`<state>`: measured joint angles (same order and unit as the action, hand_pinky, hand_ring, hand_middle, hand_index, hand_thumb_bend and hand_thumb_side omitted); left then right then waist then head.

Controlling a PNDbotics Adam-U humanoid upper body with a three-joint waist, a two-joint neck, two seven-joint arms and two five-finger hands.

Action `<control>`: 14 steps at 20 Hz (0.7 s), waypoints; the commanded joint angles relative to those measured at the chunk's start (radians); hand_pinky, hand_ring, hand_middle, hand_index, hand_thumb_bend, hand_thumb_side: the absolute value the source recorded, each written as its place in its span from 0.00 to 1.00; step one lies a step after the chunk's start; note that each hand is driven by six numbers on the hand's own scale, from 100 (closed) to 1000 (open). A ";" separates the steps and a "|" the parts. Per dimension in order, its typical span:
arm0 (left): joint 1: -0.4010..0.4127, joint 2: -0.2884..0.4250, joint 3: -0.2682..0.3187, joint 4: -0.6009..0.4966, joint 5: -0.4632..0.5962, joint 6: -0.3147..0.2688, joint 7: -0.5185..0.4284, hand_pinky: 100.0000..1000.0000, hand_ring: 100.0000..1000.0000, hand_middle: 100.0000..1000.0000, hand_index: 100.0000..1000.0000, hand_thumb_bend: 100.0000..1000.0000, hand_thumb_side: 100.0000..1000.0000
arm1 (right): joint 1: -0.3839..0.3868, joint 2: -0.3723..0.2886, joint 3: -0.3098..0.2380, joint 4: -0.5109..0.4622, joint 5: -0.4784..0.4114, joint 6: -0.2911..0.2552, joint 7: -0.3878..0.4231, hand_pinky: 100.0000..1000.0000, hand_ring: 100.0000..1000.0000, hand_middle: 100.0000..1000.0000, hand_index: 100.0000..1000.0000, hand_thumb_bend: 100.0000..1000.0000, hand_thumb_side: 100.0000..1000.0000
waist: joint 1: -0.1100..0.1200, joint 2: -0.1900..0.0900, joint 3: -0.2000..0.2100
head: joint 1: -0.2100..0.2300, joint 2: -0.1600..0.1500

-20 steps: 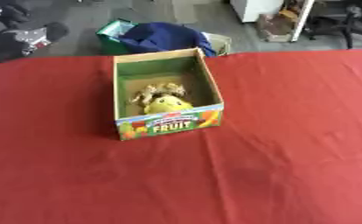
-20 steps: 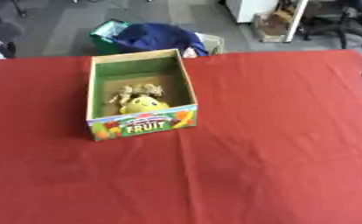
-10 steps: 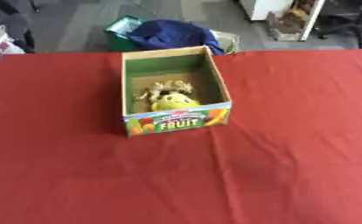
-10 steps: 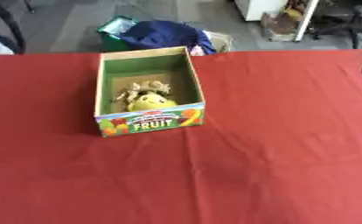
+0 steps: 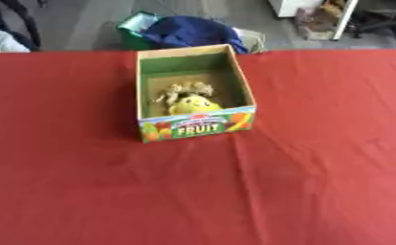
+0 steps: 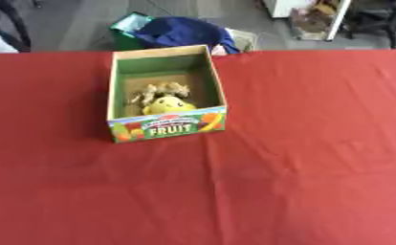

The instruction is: Pick up objects on the table and place them in the box.

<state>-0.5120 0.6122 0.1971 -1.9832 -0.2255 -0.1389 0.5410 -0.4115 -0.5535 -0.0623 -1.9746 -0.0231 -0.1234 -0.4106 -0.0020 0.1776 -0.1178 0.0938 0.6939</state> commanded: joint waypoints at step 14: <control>-0.400 0.255 -0.032 -0.017 -0.194 -0.344 0.288 0.86 0.75 0.71 0.70 0.58 0.38 | -0.422 -0.219 -0.037 -0.025 0.187 -0.294 -0.221 0.86 0.92 0.92 0.92 0.00 0.44 | 0.004 -0.068 0.007 | 0.004 0.076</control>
